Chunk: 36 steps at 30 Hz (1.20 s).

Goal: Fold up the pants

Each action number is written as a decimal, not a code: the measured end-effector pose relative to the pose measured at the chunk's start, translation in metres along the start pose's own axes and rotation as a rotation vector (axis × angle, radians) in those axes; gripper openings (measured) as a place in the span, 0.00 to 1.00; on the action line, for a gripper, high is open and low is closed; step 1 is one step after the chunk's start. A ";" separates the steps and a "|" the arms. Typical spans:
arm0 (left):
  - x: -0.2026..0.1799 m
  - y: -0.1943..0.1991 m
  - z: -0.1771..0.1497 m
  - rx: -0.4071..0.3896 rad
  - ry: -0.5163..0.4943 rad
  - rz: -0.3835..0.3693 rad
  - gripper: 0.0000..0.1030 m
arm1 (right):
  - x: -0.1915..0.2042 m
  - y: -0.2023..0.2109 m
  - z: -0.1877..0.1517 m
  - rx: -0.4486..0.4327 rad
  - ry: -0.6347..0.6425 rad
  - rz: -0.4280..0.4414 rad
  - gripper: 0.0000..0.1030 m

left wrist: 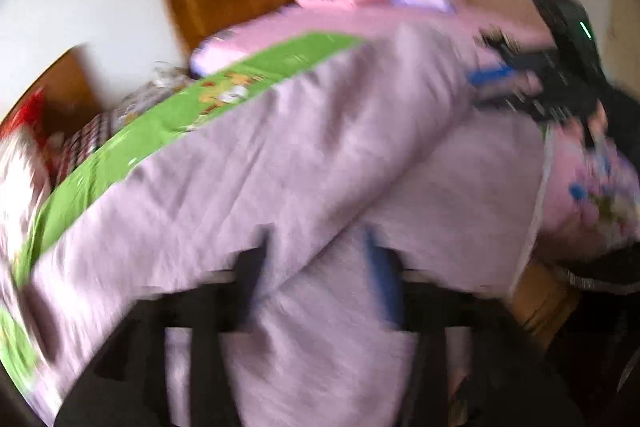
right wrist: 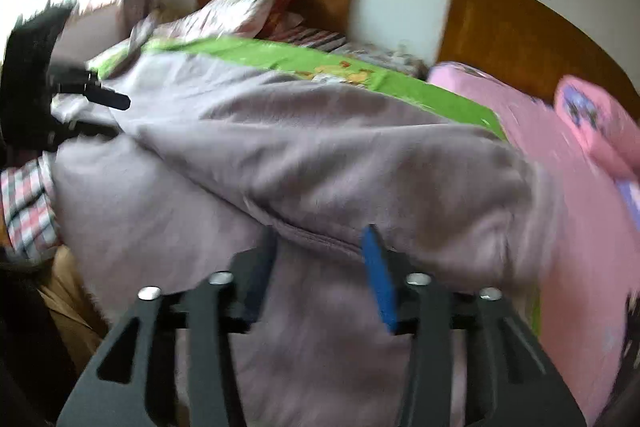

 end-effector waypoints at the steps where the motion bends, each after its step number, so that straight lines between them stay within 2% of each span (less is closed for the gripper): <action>1: 0.002 0.011 -0.002 -0.039 0.049 0.008 0.81 | -0.003 0.012 -0.002 -0.029 -0.055 0.005 0.54; 3: 0.010 0.039 -0.008 -0.114 0.189 -0.011 0.84 | -0.017 0.040 -0.008 -0.106 -0.214 0.021 0.58; 5: 0.021 0.059 -0.018 -0.166 0.313 -0.004 0.93 | -0.036 0.056 -0.016 -0.160 -0.374 0.035 0.60; 6: 0.028 0.069 -0.027 -0.196 0.400 -0.010 0.94 | -0.050 0.057 -0.024 -0.172 -0.479 0.043 0.61; 8: 0.045 0.071 -0.042 -0.196 0.546 -0.050 0.94 | -0.067 0.051 -0.030 -0.168 -0.600 0.055 0.61; 10: 0.055 0.068 -0.052 -0.171 0.627 -0.050 0.94 | -0.080 0.036 -0.033 -0.158 -0.725 0.080 0.61; 12: 0.064 0.065 -0.060 -0.155 0.679 -0.038 0.94 | -0.085 0.023 -0.032 -0.150 -0.789 0.112 0.61; 16: 0.069 0.063 -0.057 -0.153 0.718 -0.048 0.95 | -0.097 -0.001 -0.016 -0.105 -0.832 0.063 0.61; 19: 0.067 0.062 -0.058 -0.151 0.728 -0.051 0.96 | -0.116 -0.023 -0.019 0.030 -0.972 0.050 0.65; 23: 0.068 0.059 -0.064 -0.140 0.747 -0.047 0.96 | -0.124 -0.032 -0.015 0.047 -1.010 0.022 0.65; 24: 0.069 0.057 -0.065 -0.137 0.758 -0.050 0.96 | -0.123 -0.033 -0.015 0.036 -1.009 0.010 0.63; 26: 0.072 0.057 -0.069 -0.133 0.791 -0.062 0.96 | -0.121 -0.032 -0.019 0.024 -0.972 -0.037 0.44; 27: 0.076 0.056 -0.071 -0.130 0.818 -0.074 0.96 | -0.121 -0.031 -0.023 0.019 -0.962 -0.074 0.30; 30: 0.087 0.058 -0.075 -0.132 0.909 -0.123 0.96 | -0.125 -0.025 -0.037 -0.052 -1.002 -0.039 0.24; 33: 0.102 0.056 -0.073 -0.128 1.016 -0.154 0.96 | -0.130 -0.023 -0.041 -0.073 -1.009 -0.031 0.24; 35: 0.112 0.048 -0.071 -0.091 1.078 -0.150 0.96 | -0.131 -0.022 -0.043 -0.070 -1.016 -0.029 0.24; 36: 0.117 0.041 -0.072 -0.044 1.117 -0.127 0.96 | -0.131 -0.021 -0.044 -0.068 -1.017 -0.025 0.25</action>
Point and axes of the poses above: each gripper's, at about its wrist camera, not at the fingertips, and y roughly against the way its jaws point, x to its left, z to its top, the point moved 6 cm from there along -y, roughly the way its jaws point, and after that the axes turned 2 degrees about -x, right-handed, at the moved point
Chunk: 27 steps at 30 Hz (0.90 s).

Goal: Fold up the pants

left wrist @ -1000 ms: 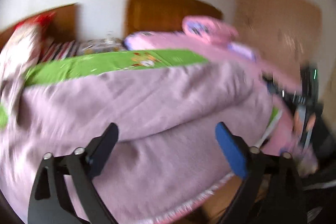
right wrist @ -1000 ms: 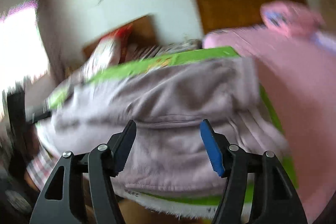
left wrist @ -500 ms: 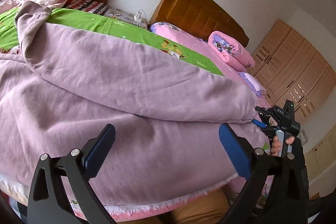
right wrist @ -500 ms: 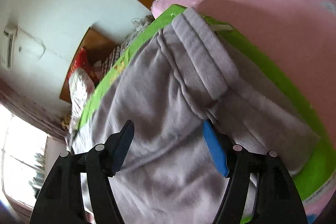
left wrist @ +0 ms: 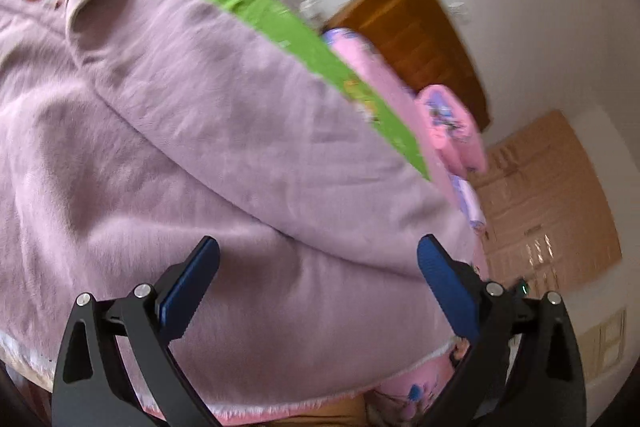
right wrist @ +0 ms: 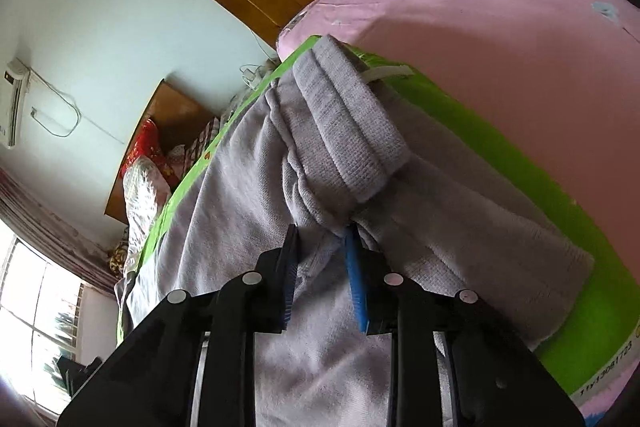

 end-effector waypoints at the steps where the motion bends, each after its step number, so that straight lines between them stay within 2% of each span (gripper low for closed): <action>1: 0.004 -0.007 0.004 0.021 0.040 0.032 0.95 | 0.000 0.000 -0.001 0.003 0.004 0.000 0.25; 4: 0.014 -0.023 0.011 0.059 0.141 0.079 0.95 | -0.004 0.004 -0.004 0.007 0.000 0.010 0.25; 6: 0.016 -0.025 0.018 0.041 0.185 0.082 0.94 | -0.005 0.007 -0.005 0.005 0.017 0.008 0.25; 7: 0.015 -0.025 0.022 0.032 0.187 0.094 0.85 | -0.004 0.008 -0.005 0.003 0.024 0.006 0.25; 8: 0.014 -0.024 0.026 0.020 0.183 0.107 0.70 | -0.003 0.008 -0.006 0.001 0.029 0.004 0.25; 10: 0.015 -0.024 0.032 0.020 0.200 0.145 0.69 | -0.002 0.008 -0.006 -0.003 0.037 0.005 0.25; 13: 0.023 -0.032 0.032 0.071 0.227 0.184 0.70 | -0.002 0.008 -0.007 -0.004 0.037 0.014 0.25; 18: 0.026 -0.026 0.031 0.036 0.237 0.196 0.61 | -0.002 0.009 -0.008 -0.010 0.050 0.015 0.25; 21: 0.029 -0.026 0.036 0.004 0.227 0.244 0.39 | -0.001 0.009 -0.008 -0.014 0.063 0.007 0.25; 22: 0.031 -0.028 0.038 -0.005 0.225 0.253 0.19 | 0.000 0.009 -0.009 -0.018 0.074 0.004 0.25; 24: 0.041 -0.028 0.039 -0.028 0.235 0.221 0.13 | 0.003 0.011 -0.010 -0.036 0.102 0.001 0.23; 25: 0.042 -0.025 0.038 -0.048 0.239 0.194 0.05 | 0.004 0.012 -0.011 -0.046 0.120 -0.004 0.22; 27: 0.038 -0.016 0.038 -0.088 0.212 0.162 0.03 | 0.008 0.015 -0.010 -0.053 0.136 -0.002 0.20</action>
Point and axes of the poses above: each gripper's, at about its wrist camera, not at the fingertips, and y roughly against the way its jaws point, x to its left, z to its top, the point moved 6 cm from there along -y, roughly the way its jaws point, and after that the axes turned 2 degrees about -x, right-handed, at the moved point
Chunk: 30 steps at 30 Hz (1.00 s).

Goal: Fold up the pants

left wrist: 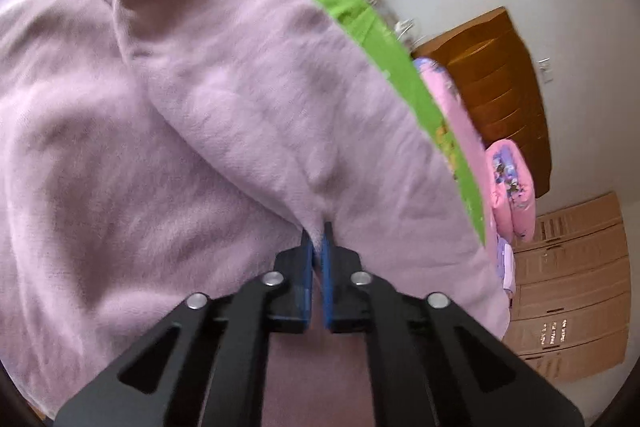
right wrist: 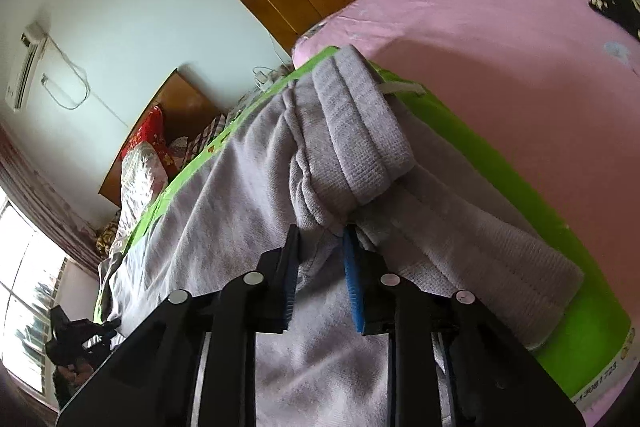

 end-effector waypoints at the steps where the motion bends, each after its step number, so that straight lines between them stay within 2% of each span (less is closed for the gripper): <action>1: -0.006 0.006 0.003 -0.015 -0.022 -0.017 0.03 | 0.003 0.001 0.004 0.001 0.000 0.009 0.19; 4: -0.044 0.039 0.017 -0.084 -0.145 -0.058 0.03 | 0.019 0.012 0.029 -0.016 0.014 0.058 0.18; 7: -0.080 0.084 0.022 -0.149 -0.246 -0.107 0.03 | 0.044 0.035 0.051 -0.062 0.079 0.074 0.18; 10: -0.094 0.121 0.003 -0.164 -0.326 -0.138 0.03 | 0.052 0.062 0.057 -0.090 0.105 0.088 0.18; 12: -0.088 0.131 -0.020 -0.149 -0.359 -0.125 0.04 | 0.041 0.078 0.045 -0.084 0.102 0.084 0.18; 14: -0.065 0.132 -0.042 -0.122 -0.370 -0.095 0.05 | 0.026 0.083 0.029 -0.061 0.090 0.071 0.18; 17: -0.024 0.100 -0.070 -0.039 -0.340 -0.018 0.05 | -0.012 0.066 -0.017 0.038 0.042 0.010 0.18; 18: -0.006 0.083 -0.076 0.000 -0.310 0.006 0.05 | -0.020 0.063 -0.026 0.052 0.024 -0.001 0.18; 20: 0.010 0.068 -0.080 0.030 -0.286 0.026 0.05 | -0.025 0.063 -0.030 0.032 -0.009 0.021 0.18; 22: 0.012 0.068 -0.078 0.027 -0.275 0.011 0.05 | -0.019 0.068 -0.025 0.012 0.002 0.020 0.18; 27: -0.016 0.108 -0.074 -0.065 -0.344 -0.039 0.05 | 0.013 0.101 -0.018 -0.059 0.077 0.037 0.18; 30: -0.007 0.104 -0.082 -0.038 -0.340 -0.008 0.05 | 0.006 0.104 -0.028 -0.054 0.078 0.008 0.18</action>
Point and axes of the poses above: each gripper's, at about its wrist camera, not at the fingertips, and y roughly against the way its jaws point, x to its left, z to its top, the point moved 6 cm from there along -y, roughly the way its jaws point, and after that the axes turned 2 degrees about -x, right-handed, at the moved point
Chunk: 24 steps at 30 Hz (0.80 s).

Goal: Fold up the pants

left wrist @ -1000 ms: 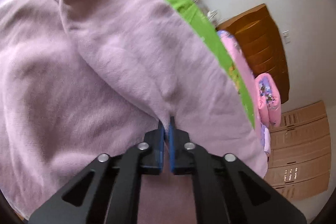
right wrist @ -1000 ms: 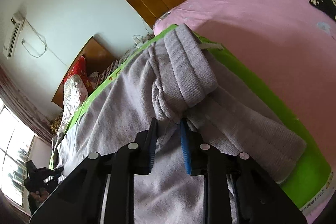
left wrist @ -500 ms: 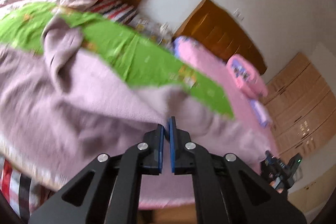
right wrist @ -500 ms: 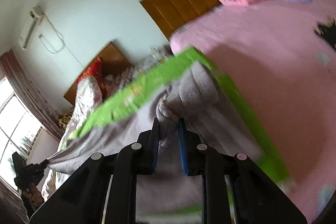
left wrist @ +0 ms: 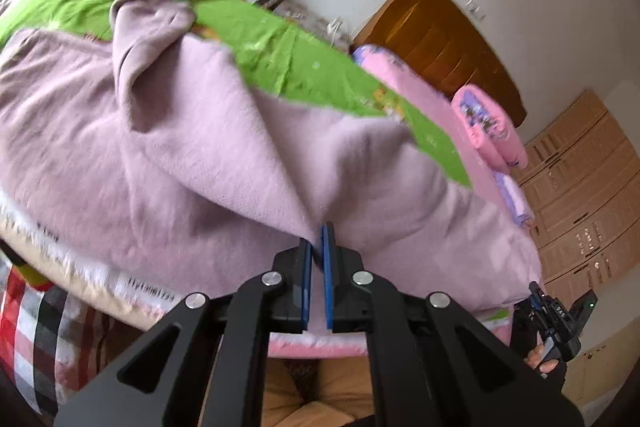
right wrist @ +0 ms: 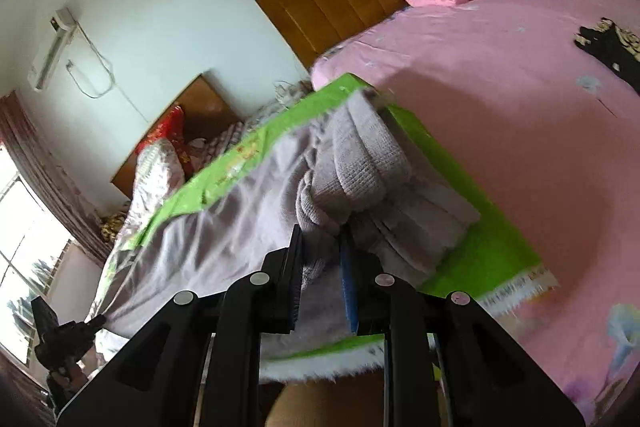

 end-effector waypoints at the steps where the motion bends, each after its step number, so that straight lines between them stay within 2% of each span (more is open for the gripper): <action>1: 0.007 -0.006 -0.007 0.023 0.015 0.006 0.05 | -0.007 -0.003 -0.005 0.016 -0.012 -0.010 0.18; 3: 0.022 -0.023 -0.022 0.081 0.049 0.019 0.05 | -0.030 -0.017 -0.018 0.060 -0.066 -0.034 0.18; 5: 0.028 -0.031 -0.029 0.099 0.046 0.039 0.05 | -0.040 -0.025 -0.024 0.081 -0.102 -0.027 0.17; 11: 0.010 -0.002 -0.020 0.041 0.001 0.028 0.06 | -0.022 -0.008 -0.008 0.029 -0.054 -0.011 0.17; 15: 0.030 -0.022 -0.032 0.097 0.043 0.054 0.07 | -0.035 -0.024 -0.019 0.058 -0.081 -0.042 0.18; 18: 0.031 -0.026 -0.033 0.078 0.026 0.047 0.10 | -0.038 -0.029 -0.027 0.060 -0.101 -0.036 0.18; 19: 0.030 -0.024 -0.032 0.079 0.021 0.044 0.21 | -0.038 -0.027 -0.025 0.058 -0.109 -0.035 0.18; 20: 0.026 -0.023 -0.030 0.077 0.021 0.029 0.47 | -0.039 -0.026 -0.023 0.052 -0.120 -0.023 0.22; 22: 0.015 -0.016 -0.025 0.042 0.010 -0.018 0.70 | -0.039 -0.024 -0.020 0.055 -0.156 0.020 0.43; 24: 0.010 -0.015 -0.025 0.035 0.001 -0.045 0.70 | -0.037 -0.027 -0.023 0.088 -0.197 0.053 0.59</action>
Point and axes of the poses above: each gripper's, at about its wrist camera, not at the fingertips, and y roughly against the way its jaws point, x to its left, z to its top, the point moved 6 cm from there along -y, roughly the way its jaws point, and after that the axes turned 2 degrees about -x, right-handed, at the moved point
